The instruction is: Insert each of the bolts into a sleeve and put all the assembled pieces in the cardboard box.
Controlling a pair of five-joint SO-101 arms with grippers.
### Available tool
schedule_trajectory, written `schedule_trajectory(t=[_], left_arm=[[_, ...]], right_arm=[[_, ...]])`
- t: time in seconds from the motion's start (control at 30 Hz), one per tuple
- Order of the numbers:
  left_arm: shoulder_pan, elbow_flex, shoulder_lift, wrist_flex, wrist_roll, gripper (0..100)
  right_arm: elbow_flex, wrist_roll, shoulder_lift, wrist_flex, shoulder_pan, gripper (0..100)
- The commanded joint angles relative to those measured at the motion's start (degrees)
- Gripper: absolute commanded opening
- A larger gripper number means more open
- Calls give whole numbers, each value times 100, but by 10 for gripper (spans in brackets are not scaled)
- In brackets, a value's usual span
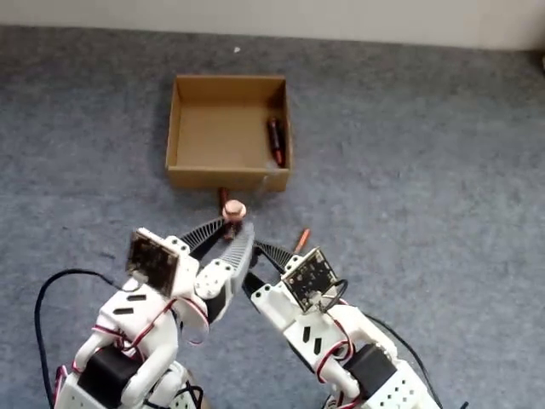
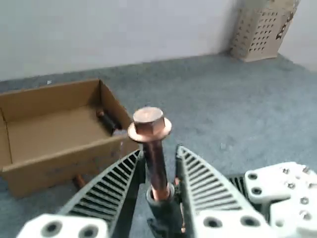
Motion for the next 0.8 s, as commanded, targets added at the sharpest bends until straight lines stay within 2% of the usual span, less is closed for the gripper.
schedule_trajectory(t=[0.0, 0.23, 0.37, 0.5, 0.57, 0.67, 0.77], left_arm=[[-251, -312, 13, 457, 149, 195], [-796, -418, 4, 527, 158, 200], [-1156, -567, -4, 527, 123, 200], [-1780, -734, -4, 536, 114, 200], [-2132, -796, -4, 536, 53, 199], [-2774, -743, -4, 800, -466, 196], [-3521, -374, -13, 1204, -686, 196]], right_arm=[[620, 53, -145, -145, 4, 5], [620, 53, -145, -145, 31, 5], [620, 53, -145, -145, 470, 5], [646, 44, -145, -127, 901, 5], [637, -211, -136, -119, 1095, 5], [585, -677, -84, -110, 1534, 5], [66, -554, -75, 462, 1631, 5]])
